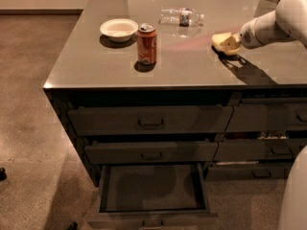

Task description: Place sponge into bottom drawer

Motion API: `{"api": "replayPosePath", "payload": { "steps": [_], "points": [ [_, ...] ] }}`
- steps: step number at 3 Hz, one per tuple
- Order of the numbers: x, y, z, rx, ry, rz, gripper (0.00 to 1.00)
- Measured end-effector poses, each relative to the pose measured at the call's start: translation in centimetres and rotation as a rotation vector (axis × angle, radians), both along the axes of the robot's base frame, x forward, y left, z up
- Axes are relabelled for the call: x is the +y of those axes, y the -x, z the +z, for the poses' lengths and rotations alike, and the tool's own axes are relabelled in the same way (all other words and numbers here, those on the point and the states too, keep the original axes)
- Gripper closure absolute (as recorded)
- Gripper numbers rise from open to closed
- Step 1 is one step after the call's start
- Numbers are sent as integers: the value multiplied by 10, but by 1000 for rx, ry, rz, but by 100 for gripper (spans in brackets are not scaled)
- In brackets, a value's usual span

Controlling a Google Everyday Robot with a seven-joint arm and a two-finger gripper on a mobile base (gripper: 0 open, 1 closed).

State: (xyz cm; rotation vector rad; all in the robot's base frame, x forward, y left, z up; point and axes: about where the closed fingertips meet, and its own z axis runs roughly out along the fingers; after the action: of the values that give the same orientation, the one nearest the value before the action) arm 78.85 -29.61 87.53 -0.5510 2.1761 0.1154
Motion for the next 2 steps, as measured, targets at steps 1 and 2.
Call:
{"api": "replayPosePath", "payload": {
  "steps": [1, 2],
  "points": [
    [-7, 49, 54, -104, -21, 94, 100],
    [-14, 115, 86, -188, 19, 217, 100]
  ]
}}
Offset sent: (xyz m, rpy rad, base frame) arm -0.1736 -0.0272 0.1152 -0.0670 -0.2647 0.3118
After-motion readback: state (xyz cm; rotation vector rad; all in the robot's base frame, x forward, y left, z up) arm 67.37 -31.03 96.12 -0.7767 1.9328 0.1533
